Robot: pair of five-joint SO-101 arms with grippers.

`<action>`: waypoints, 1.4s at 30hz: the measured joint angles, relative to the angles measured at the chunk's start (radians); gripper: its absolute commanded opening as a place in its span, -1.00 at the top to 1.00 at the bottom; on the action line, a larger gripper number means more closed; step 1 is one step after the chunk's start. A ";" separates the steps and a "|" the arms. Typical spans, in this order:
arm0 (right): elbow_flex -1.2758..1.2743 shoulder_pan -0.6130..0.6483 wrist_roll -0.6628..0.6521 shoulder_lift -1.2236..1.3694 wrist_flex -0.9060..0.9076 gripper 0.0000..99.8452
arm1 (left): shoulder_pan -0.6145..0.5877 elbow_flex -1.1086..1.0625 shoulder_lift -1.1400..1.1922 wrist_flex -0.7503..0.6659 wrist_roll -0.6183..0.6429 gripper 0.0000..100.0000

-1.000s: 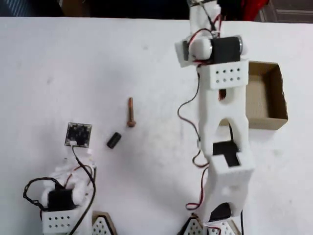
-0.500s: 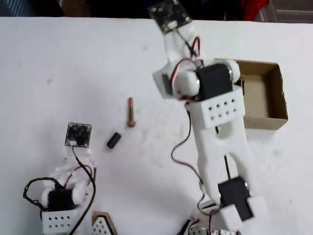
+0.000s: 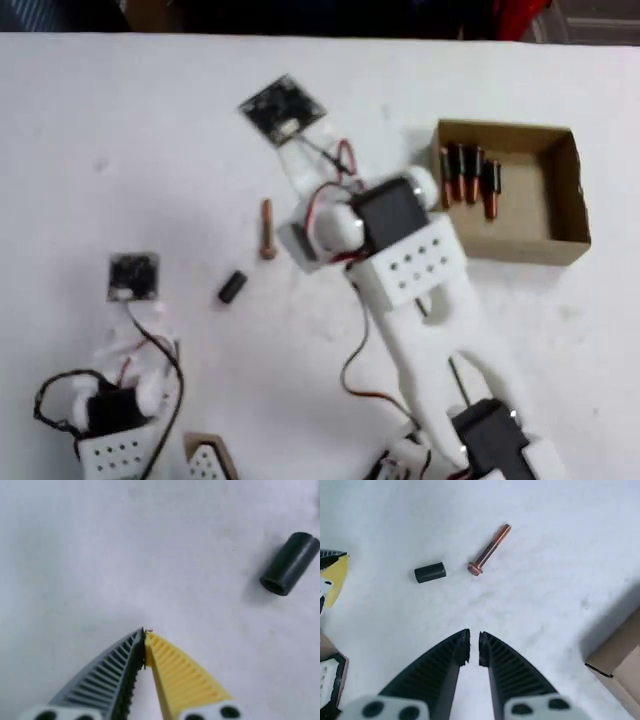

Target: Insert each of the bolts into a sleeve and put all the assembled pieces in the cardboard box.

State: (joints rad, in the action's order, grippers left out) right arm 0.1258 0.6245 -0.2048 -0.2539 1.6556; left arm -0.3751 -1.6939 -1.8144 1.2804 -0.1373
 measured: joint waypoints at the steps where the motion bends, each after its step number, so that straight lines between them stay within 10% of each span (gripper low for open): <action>1: -0.025 0.014 0.000 0.000 -0.018 0.96 | -0.023 0.000 0.000 0.000 0.000 0.95; 42: -0.881 0.152 -0.129 0.000 -1.204 0.96 | -0.097 0.000 0.000 0.002 0.000 0.95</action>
State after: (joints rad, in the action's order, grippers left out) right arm -0.7549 0.7764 -0.3337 -0.2539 0.4511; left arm -0.4718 -1.6939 -1.8144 1.2820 -0.1373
